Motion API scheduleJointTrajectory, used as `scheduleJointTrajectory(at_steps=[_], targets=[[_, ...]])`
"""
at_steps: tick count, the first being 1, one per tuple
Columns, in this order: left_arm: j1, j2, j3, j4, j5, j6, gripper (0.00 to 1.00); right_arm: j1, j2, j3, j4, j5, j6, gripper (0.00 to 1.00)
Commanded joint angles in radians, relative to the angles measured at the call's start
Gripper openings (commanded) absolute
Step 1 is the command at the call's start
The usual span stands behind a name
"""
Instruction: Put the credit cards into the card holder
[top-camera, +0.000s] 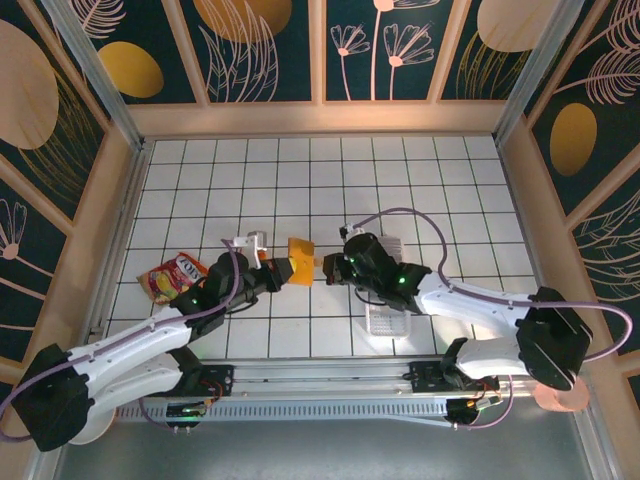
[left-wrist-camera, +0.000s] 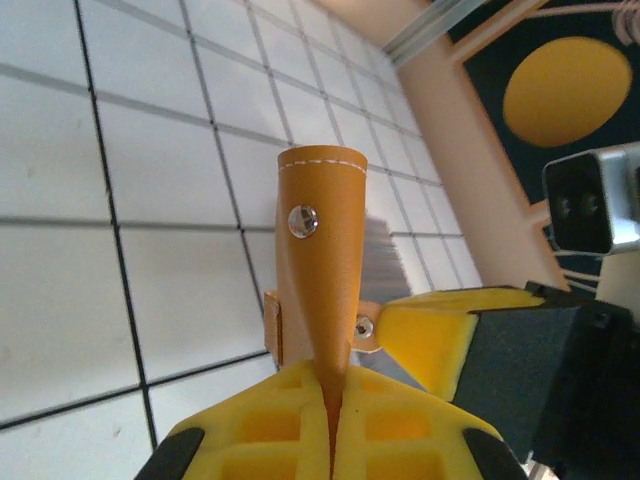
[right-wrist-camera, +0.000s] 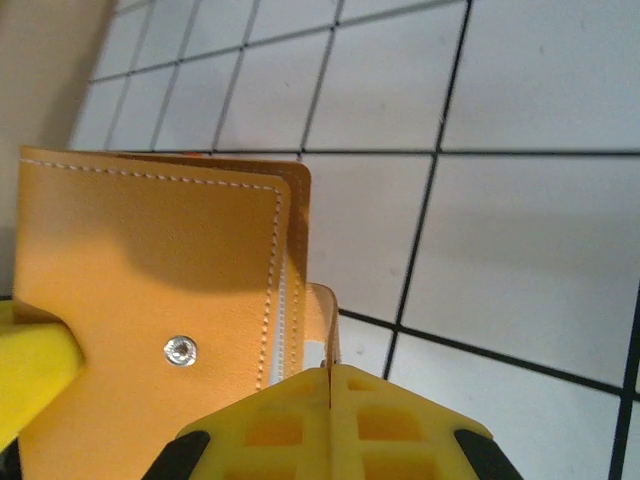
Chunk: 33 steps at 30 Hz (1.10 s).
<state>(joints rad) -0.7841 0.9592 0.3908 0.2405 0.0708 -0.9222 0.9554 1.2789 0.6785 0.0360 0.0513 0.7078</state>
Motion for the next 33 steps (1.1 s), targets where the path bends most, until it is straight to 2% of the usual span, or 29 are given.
scheduleJointTrajectory(at_steps=[1,3,5,7,9,11,13,15,17,21,24,26,30,33], targets=[[-0.003,0.015,-0.024,0.019,0.008,-0.064,0.01,0.008,0.017,-0.035,0.075,-0.027,0.039,0.00],[-0.004,0.032,-0.055,0.042,0.018,-0.092,0.08,0.011,0.022,-0.050,0.097,-0.030,0.044,0.00],[-0.004,0.055,-0.081,0.059,0.030,-0.119,0.19,0.015,0.031,-0.057,0.110,-0.048,0.046,0.00],[-0.004,0.082,-0.098,0.065,0.038,-0.138,0.24,0.022,0.044,-0.063,0.117,-0.062,0.046,0.00],[-0.004,0.100,-0.109,0.054,0.026,-0.144,0.41,0.026,0.058,-0.074,0.131,-0.073,0.056,0.00],[-0.004,0.102,-0.081,-0.045,-0.041,-0.097,0.56,0.029,0.065,-0.082,0.151,-0.087,0.069,0.00],[-0.002,0.088,-0.033,-0.198,-0.163,-0.035,0.69,0.036,0.060,-0.088,0.178,-0.103,0.085,0.00],[-0.003,0.068,0.000,-0.294,-0.255,-0.014,0.78,0.050,0.054,-0.083,0.188,-0.101,0.090,0.00],[-0.004,0.047,0.000,-0.294,-0.255,-0.011,0.82,0.061,0.046,-0.077,0.188,-0.095,0.092,0.00],[-0.004,0.019,-0.008,-0.228,-0.201,-0.039,0.83,0.075,0.020,-0.069,0.186,-0.075,0.095,0.00],[-0.004,0.004,0.012,-0.230,-0.220,-0.055,0.82,0.081,-0.003,-0.073,0.187,-0.067,0.096,0.00],[-0.003,-0.011,0.026,-0.233,-0.230,-0.057,0.76,0.082,-0.017,-0.071,0.182,-0.062,0.097,0.00],[-0.003,-0.059,0.040,-0.210,-0.223,-0.061,0.50,0.085,-0.039,-0.074,0.183,-0.057,0.099,0.00],[-0.003,-0.069,0.031,-0.181,-0.209,-0.063,0.42,0.087,-0.037,-0.076,0.173,-0.047,0.096,0.00]])
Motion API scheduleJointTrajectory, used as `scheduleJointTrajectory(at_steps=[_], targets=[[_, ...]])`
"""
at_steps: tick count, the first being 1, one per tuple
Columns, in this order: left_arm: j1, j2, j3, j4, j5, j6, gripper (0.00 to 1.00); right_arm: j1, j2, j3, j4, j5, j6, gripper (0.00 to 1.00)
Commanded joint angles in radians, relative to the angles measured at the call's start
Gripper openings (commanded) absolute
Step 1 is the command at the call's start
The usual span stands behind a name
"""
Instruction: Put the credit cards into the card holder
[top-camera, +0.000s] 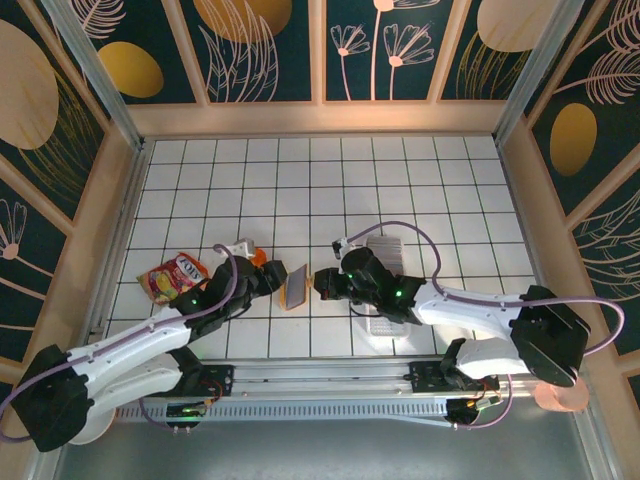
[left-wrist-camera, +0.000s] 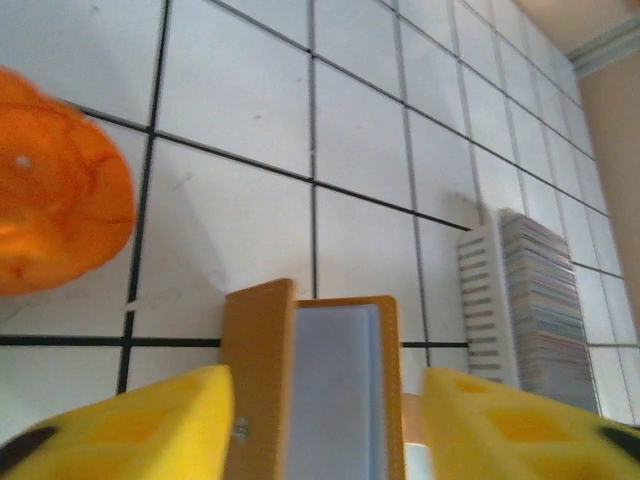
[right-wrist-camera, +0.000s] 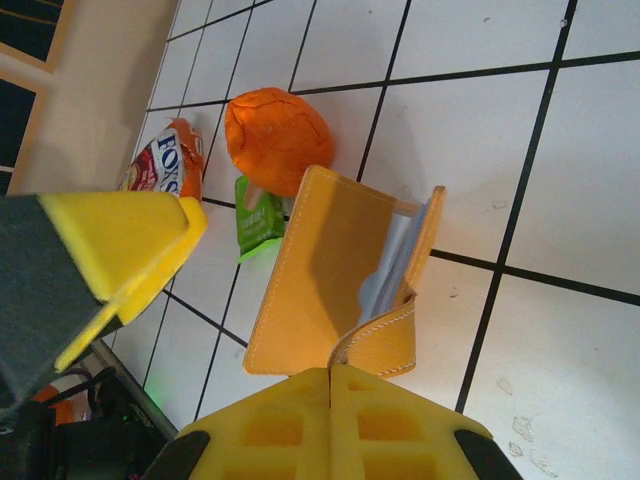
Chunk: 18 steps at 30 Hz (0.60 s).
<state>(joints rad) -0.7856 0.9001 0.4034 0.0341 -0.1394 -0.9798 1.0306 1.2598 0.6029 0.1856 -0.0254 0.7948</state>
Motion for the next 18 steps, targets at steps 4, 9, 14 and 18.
scheduleJointTrajectory(at_steps=[4,9,14,18], targets=[[-0.002,0.049,0.020,0.032,0.038,-0.005,0.26,0.012,-0.013,-0.005,0.026,0.032,0.015,0.00],[-0.002,0.117,0.023,0.110,0.122,-0.004,0.24,0.016,-0.026,-0.008,0.039,0.030,0.012,0.00],[-0.002,0.171,0.020,0.126,0.124,-0.002,0.25,0.019,-0.026,-0.011,0.009,0.063,0.011,0.00],[-0.001,0.250,0.000,0.167,0.174,-0.001,0.29,0.018,-0.027,-0.019,-0.007,0.092,0.011,0.00]])
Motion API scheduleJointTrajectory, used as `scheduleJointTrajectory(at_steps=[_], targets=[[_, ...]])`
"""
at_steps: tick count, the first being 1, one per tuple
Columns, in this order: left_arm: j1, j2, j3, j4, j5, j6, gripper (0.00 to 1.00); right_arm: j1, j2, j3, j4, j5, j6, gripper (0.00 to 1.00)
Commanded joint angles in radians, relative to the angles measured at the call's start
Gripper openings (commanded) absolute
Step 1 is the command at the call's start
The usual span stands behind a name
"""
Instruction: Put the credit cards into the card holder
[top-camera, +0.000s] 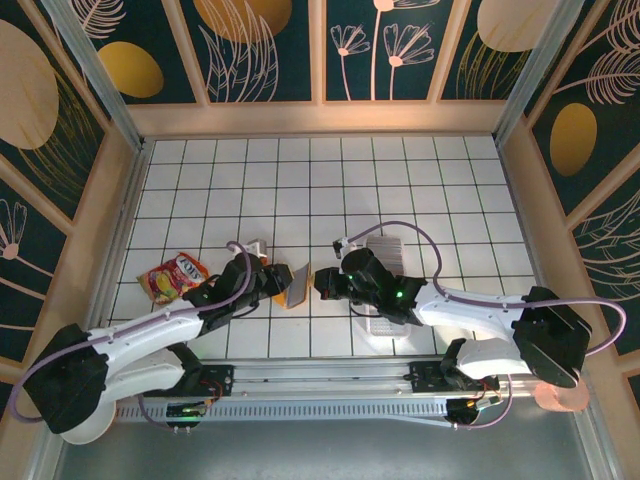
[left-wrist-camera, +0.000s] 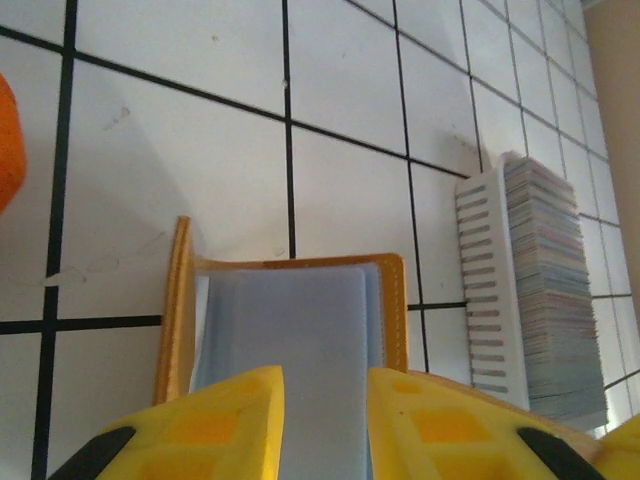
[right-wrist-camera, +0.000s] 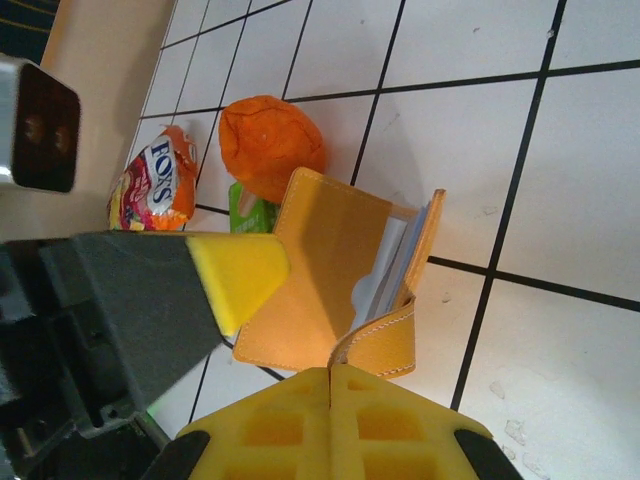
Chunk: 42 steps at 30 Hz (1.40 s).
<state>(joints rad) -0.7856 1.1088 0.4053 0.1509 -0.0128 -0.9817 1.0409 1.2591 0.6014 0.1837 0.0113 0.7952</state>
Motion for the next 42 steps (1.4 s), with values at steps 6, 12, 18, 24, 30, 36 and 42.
scheduleJointTrajectory(at_steps=[6,12,18,24,30,36,42], targets=[[-0.002,0.140,-0.004,0.077,0.123,0.019,0.36,0.005,-0.026,-0.018,-0.009,0.068,0.011,0.00],[-0.003,0.155,-0.041,0.126,0.133,0.010,0.48,0.006,-0.029,-0.019,-0.007,0.075,0.011,0.00],[-0.002,0.167,-0.060,0.150,0.131,0.007,0.47,0.005,-0.030,-0.020,-0.006,0.077,0.013,0.00],[-0.002,0.190,-0.065,0.167,0.130,0.004,0.45,0.005,-0.036,-0.022,-0.010,0.077,0.014,0.00],[-0.002,0.193,-0.059,0.108,0.065,-0.006,0.37,0.005,-0.043,-0.023,-0.036,0.100,0.016,0.00],[-0.002,0.156,-0.088,0.100,0.034,-0.024,0.38,-0.001,-0.044,-0.037,-0.050,0.117,0.025,0.00],[-0.002,0.147,-0.074,0.027,-0.024,-0.010,0.37,-0.009,-0.033,-0.041,-0.056,0.118,0.024,0.00]])
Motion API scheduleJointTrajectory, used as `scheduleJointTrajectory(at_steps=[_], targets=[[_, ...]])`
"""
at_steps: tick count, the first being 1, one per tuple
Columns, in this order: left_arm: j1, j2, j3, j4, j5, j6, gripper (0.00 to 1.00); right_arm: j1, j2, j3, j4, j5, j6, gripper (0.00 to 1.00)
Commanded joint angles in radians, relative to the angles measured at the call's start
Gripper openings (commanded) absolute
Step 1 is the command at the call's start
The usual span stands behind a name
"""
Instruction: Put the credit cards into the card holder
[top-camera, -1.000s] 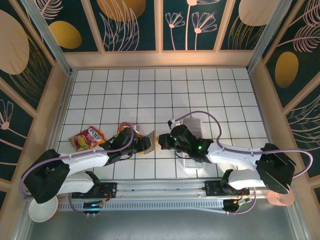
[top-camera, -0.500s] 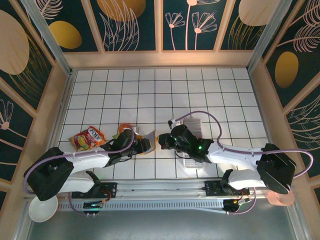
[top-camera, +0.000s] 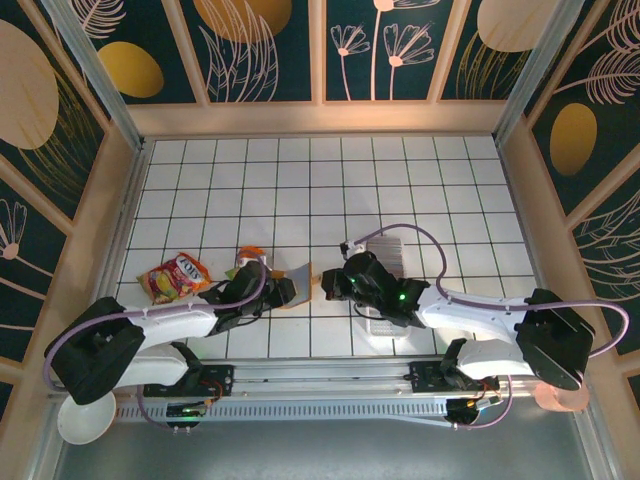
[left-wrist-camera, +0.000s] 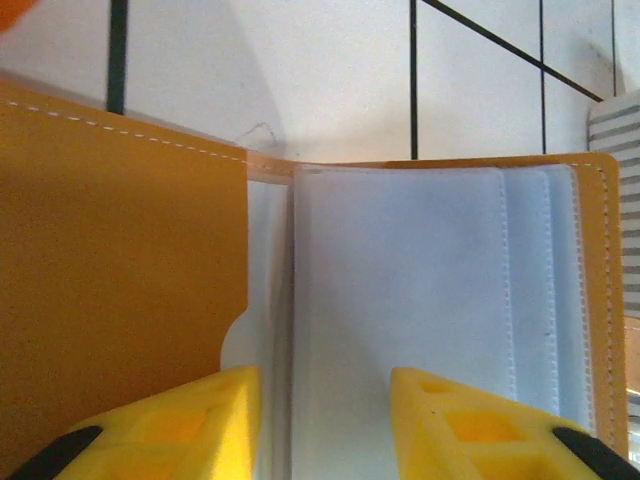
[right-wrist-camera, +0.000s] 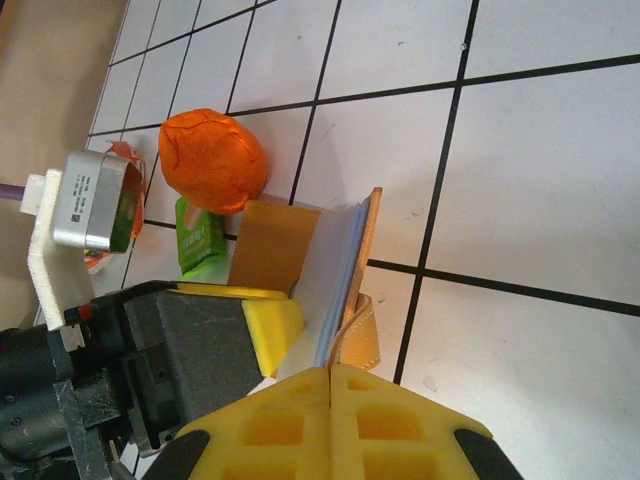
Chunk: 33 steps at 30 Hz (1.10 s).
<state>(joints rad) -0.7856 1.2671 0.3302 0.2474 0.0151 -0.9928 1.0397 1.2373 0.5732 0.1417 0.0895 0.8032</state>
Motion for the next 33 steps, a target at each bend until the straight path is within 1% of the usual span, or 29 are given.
scheduleJointTrajectory(at_steps=[1,4,7,11,14,16,17,19,21,24,28,31,33], targets=[[-0.003,-0.011,0.006,-0.085,-0.061,0.010,0.36,-0.010,-0.010,-0.013,-0.018,0.042,0.016,0.00],[-0.002,-0.006,-0.011,-0.065,-0.076,0.013,0.36,-0.016,-0.011,-0.019,-0.024,0.044,0.016,0.00],[-0.003,0.014,-0.020,-0.036,-0.064,0.017,0.34,-0.019,-0.011,-0.023,-0.023,0.042,0.017,0.00],[-0.001,0.039,-0.002,-0.081,-0.090,0.023,0.29,-0.027,-0.006,-0.024,-0.058,0.071,0.024,0.00],[-0.003,0.047,-0.015,-0.055,-0.072,0.019,0.24,-0.041,0.000,-0.038,-0.088,0.097,0.043,0.00],[-0.001,0.052,-0.028,-0.031,-0.059,0.013,0.22,-0.054,0.006,-0.055,-0.089,0.093,0.054,0.00],[-0.001,0.055,-0.034,-0.020,-0.054,0.012,0.22,-0.059,0.008,-0.061,-0.095,0.093,0.059,0.02],[-0.001,0.059,-0.036,-0.014,-0.052,0.008,0.20,-0.061,0.008,-0.060,-0.111,0.099,0.057,0.13],[-0.001,0.060,-0.040,-0.012,-0.052,0.011,0.18,-0.059,0.000,-0.040,-0.156,0.120,0.045,0.26],[-0.002,0.060,-0.049,-0.005,-0.052,0.009,0.16,-0.057,-0.034,0.007,-0.231,0.157,0.018,0.35],[-0.001,0.062,-0.057,0.000,-0.050,0.013,0.15,-0.046,-0.081,0.080,-0.314,0.191,-0.014,0.38],[-0.001,0.064,-0.059,-0.002,-0.050,0.014,0.15,-0.023,-0.087,0.131,-0.319,0.172,-0.028,0.38],[-0.003,0.061,-0.063,0.002,-0.050,0.012,0.15,0.002,-0.065,0.168,-0.292,0.135,-0.043,0.38]])
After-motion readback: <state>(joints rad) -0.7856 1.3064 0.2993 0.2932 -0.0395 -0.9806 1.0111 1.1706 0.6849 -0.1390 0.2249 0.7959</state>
